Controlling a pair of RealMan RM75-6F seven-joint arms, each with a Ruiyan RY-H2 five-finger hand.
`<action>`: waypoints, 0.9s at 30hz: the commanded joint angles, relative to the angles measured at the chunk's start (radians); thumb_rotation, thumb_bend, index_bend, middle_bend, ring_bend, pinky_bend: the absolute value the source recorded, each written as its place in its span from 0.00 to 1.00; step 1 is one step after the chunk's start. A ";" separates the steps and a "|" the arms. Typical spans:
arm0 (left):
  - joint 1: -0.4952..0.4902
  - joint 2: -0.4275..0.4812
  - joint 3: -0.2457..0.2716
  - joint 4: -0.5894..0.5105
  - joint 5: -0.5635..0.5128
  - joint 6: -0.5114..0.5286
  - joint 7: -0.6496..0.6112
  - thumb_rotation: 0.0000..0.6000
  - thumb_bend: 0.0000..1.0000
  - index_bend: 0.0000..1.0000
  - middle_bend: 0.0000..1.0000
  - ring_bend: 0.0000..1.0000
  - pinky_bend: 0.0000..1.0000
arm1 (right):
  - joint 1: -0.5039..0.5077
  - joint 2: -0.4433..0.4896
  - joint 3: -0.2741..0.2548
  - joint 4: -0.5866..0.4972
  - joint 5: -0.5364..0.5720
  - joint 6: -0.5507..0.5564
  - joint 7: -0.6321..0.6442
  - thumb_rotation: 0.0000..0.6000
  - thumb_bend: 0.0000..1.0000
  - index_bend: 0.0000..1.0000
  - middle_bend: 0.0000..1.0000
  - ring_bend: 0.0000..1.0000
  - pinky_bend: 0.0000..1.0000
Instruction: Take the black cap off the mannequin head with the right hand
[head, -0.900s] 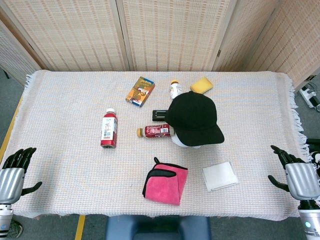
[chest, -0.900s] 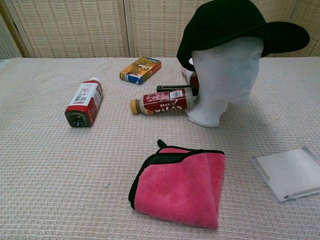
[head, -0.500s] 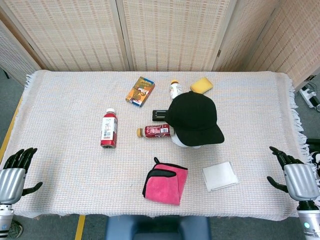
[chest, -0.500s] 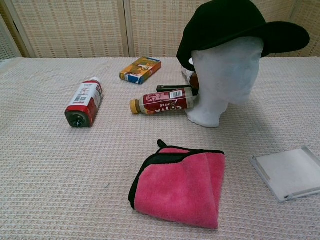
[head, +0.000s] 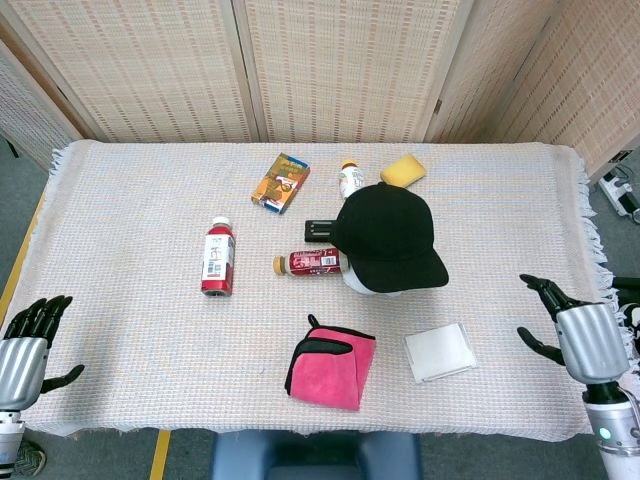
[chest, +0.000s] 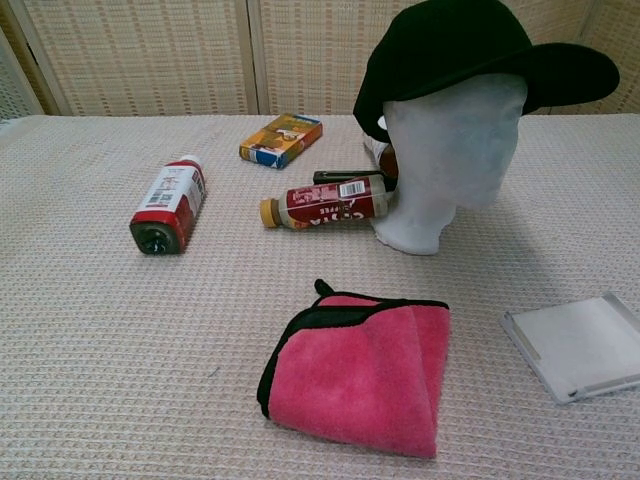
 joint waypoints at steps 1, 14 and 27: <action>0.000 0.001 0.001 -0.001 0.002 -0.001 -0.002 1.00 0.16 0.11 0.13 0.10 0.18 | 0.052 0.012 0.034 -0.039 -0.007 -0.043 -0.021 1.00 0.11 0.21 0.35 0.72 0.90; 0.003 0.012 0.005 -0.008 -0.011 -0.013 -0.019 1.00 0.16 0.11 0.13 0.10 0.18 | 0.264 -0.121 0.103 -0.060 0.009 -0.236 -0.099 1.00 0.14 0.26 0.35 0.75 0.91; 0.010 0.018 0.009 0.003 -0.019 -0.019 -0.053 1.00 0.16 0.11 0.13 0.10 0.18 | 0.330 -0.251 0.125 0.041 0.001 -0.195 -0.098 1.00 0.45 0.60 0.55 0.84 1.00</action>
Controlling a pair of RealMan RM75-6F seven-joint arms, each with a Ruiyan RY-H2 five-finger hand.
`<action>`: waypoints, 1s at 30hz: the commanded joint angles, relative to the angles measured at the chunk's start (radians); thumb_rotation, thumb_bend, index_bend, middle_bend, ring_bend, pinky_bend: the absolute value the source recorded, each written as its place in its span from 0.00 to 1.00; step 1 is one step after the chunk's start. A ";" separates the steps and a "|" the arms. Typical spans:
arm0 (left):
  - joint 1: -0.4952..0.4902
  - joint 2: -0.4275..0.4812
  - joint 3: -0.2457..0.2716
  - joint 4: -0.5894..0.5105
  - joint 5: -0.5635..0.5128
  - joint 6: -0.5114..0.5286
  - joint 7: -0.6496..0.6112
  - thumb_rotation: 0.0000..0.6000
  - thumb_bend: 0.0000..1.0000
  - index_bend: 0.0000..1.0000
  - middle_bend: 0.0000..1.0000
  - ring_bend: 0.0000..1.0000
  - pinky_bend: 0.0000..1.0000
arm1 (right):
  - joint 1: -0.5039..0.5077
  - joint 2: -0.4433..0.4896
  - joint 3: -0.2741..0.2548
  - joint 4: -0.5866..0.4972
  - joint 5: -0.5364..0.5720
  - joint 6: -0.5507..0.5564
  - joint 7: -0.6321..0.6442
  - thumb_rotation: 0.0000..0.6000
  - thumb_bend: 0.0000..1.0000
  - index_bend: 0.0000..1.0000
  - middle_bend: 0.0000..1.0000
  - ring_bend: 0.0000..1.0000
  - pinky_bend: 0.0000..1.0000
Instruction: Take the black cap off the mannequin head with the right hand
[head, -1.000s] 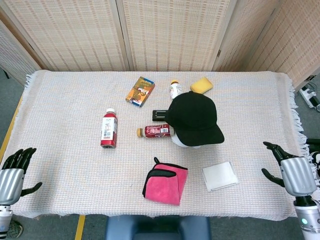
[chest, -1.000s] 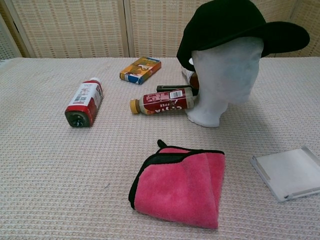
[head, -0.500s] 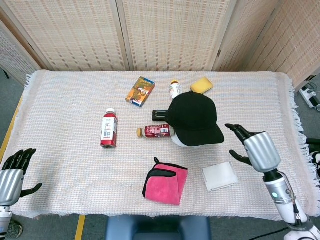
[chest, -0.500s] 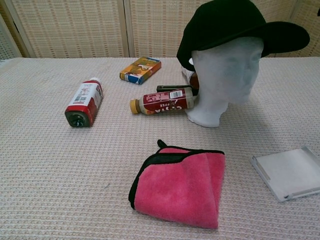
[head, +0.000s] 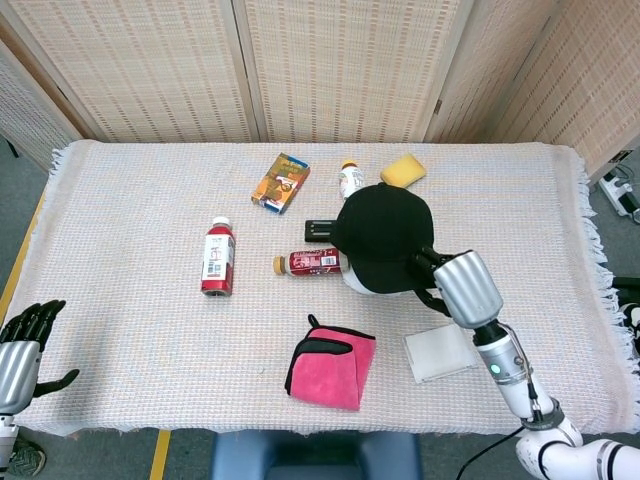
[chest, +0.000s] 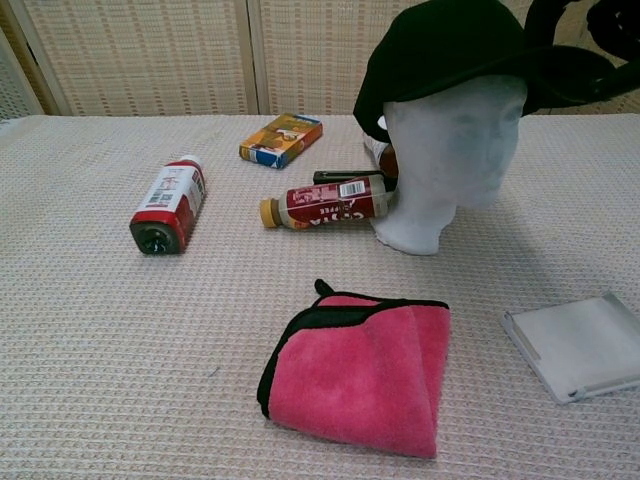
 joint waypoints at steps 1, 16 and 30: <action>0.000 0.000 0.000 0.002 0.000 -0.001 -0.002 1.00 0.16 0.11 0.13 0.10 0.18 | 0.013 -0.024 0.006 0.024 -0.005 0.018 0.015 1.00 0.47 0.63 0.57 0.85 1.00; -0.004 -0.003 -0.001 0.000 -0.002 -0.011 -0.006 1.00 0.16 0.11 0.13 0.10 0.17 | 0.073 -0.081 0.075 0.092 0.020 0.074 0.010 1.00 0.54 0.80 0.69 0.89 1.00; -0.017 -0.011 -0.002 -0.003 -0.001 -0.029 0.003 1.00 0.16 0.09 0.13 0.09 0.17 | 0.203 -0.130 0.183 0.202 0.150 -0.005 -0.023 1.00 0.57 0.83 0.71 0.90 1.00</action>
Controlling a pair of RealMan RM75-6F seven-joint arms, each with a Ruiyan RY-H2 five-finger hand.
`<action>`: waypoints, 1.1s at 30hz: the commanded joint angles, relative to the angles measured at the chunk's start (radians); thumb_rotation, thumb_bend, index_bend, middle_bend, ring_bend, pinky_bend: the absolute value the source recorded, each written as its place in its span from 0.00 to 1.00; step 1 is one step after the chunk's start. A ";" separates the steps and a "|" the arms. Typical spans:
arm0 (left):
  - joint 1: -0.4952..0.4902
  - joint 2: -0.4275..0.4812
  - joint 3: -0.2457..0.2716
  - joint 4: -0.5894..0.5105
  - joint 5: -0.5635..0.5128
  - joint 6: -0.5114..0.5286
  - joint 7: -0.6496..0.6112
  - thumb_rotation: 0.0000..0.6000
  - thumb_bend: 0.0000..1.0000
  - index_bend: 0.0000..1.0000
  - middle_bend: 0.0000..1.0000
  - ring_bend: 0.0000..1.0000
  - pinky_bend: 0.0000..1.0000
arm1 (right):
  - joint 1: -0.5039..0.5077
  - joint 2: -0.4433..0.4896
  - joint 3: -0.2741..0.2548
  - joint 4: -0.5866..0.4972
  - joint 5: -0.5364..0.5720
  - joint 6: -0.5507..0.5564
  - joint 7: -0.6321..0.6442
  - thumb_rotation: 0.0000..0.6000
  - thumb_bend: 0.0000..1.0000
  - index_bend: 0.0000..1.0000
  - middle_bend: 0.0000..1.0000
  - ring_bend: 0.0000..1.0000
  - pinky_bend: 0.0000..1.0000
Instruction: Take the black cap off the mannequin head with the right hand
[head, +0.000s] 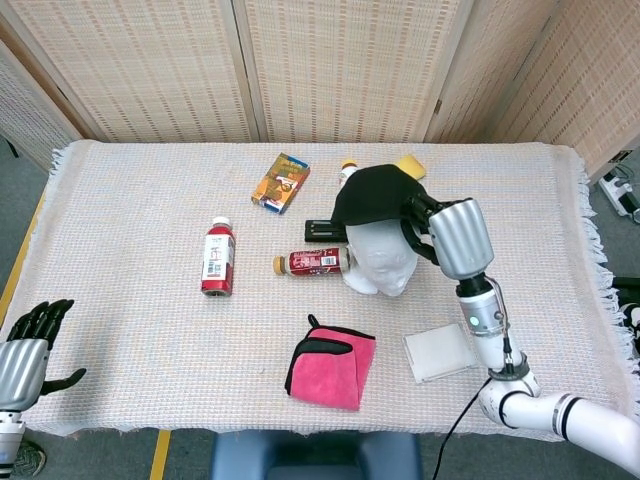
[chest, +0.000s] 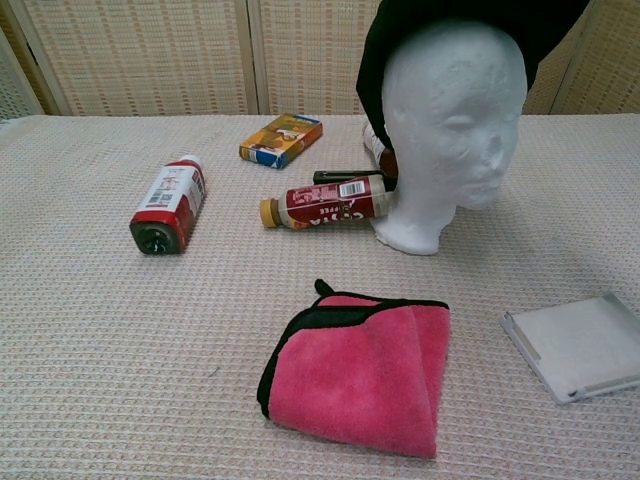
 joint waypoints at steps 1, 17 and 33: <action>-0.002 -0.001 -0.001 -0.002 -0.001 -0.003 0.001 1.00 0.16 0.09 0.13 0.09 0.17 | 0.037 -0.022 0.023 0.052 0.032 -0.031 -0.001 1.00 0.57 0.84 0.71 0.90 1.00; -0.010 -0.006 -0.001 -0.004 -0.010 -0.018 0.005 1.00 0.16 0.09 0.13 0.09 0.17 | 0.209 -0.132 0.088 0.380 0.131 -0.102 0.096 1.00 0.58 0.85 0.72 0.90 1.00; -0.019 -0.020 0.008 0.003 0.000 -0.032 -0.007 1.00 0.16 0.08 0.13 0.08 0.17 | 0.094 0.060 0.017 0.343 0.125 -0.043 0.131 1.00 0.58 0.85 0.72 0.90 1.00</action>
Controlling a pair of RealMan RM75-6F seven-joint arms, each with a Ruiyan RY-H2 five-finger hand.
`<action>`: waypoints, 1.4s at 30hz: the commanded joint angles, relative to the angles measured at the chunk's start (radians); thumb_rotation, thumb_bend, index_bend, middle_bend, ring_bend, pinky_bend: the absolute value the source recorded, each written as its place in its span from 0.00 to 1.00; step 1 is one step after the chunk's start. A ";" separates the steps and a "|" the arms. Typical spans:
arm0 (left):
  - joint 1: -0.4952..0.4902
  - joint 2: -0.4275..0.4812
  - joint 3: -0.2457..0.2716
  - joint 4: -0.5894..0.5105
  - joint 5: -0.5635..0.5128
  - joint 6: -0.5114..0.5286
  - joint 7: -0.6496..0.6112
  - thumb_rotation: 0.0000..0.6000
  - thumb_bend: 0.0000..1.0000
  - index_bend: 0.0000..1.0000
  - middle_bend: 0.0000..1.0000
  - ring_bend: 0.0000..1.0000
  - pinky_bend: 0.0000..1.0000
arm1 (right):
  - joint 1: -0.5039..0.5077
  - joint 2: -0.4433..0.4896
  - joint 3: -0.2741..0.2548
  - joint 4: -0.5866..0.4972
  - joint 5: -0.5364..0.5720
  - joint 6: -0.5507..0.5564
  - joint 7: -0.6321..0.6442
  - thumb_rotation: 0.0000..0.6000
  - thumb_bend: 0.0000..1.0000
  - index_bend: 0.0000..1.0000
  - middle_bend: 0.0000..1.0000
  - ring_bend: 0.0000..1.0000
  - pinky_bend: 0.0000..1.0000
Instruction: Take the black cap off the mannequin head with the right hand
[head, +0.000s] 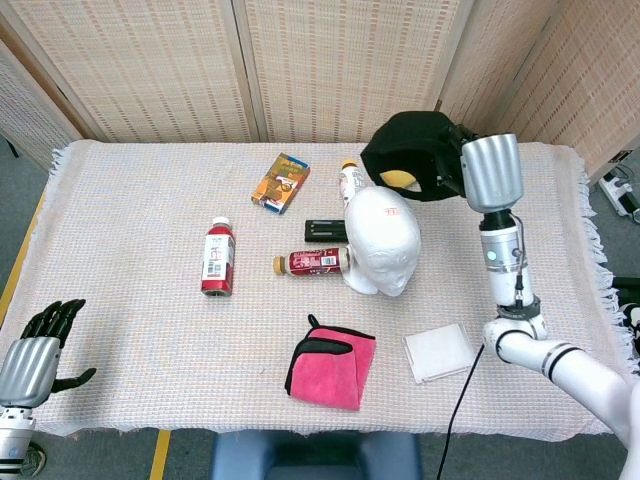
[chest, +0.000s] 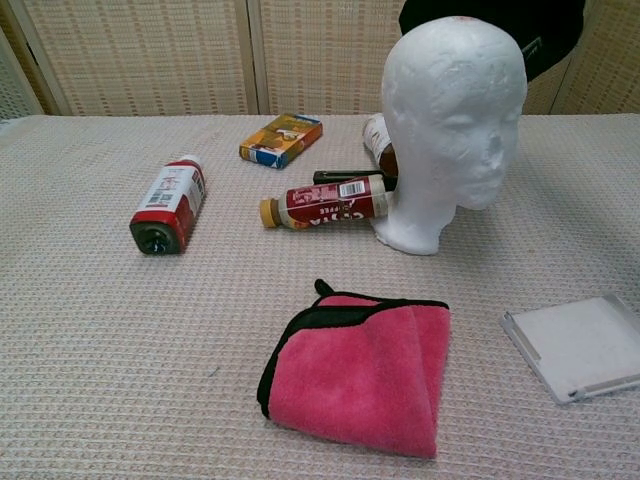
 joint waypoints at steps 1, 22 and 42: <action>0.000 0.001 0.004 -0.003 0.002 -0.004 0.000 1.00 0.16 0.08 0.13 0.08 0.17 | -0.067 0.076 -0.046 -0.051 -0.012 0.016 0.017 1.00 0.58 0.85 0.72 0.90 1.00; 0.019 0.015 0.020 -0.045 0.031 0.034 0.013 1.00 0.16 0.08 0.13 0.08 0.17 | -0.206 0.047 -0.265 0.065 -0.075 -0.058 0.156 1.00 0.58 0.86 0.72 0.90 1.00; 0.023 0.014 0.021 -0.040 0.030 0.034 0.009 1.00 0.16 0.08 0.13 0.08 0.17 | -0.254 0.056 -0.346 -0.094 0.006 -0.230 -0.012 0.83 0.00 0.00 0.08 0.08 0.33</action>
